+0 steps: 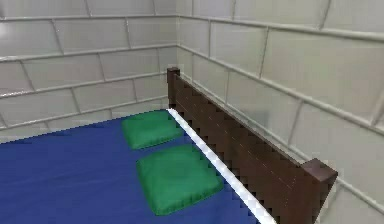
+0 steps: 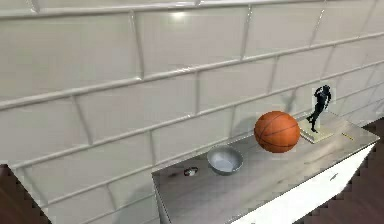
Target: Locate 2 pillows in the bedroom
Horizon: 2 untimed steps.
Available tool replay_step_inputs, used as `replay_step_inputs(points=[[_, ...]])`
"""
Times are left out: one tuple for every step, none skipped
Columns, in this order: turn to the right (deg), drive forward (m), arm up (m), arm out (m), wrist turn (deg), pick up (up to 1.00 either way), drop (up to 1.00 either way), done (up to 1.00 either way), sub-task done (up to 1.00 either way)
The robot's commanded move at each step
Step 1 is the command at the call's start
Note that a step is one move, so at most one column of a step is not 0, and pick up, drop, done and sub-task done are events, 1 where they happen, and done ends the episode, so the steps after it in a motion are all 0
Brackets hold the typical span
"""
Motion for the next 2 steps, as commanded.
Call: replay_step_inputs(points=[[-12.0, 0.0, 0.0, 0.0, 0.0, 0.0, 0.0, 0.0, 0.0], [0.0, 0.0, 0.0, 0.0, 0.0, 0.0, 0.0, 1.0, 0.0]])
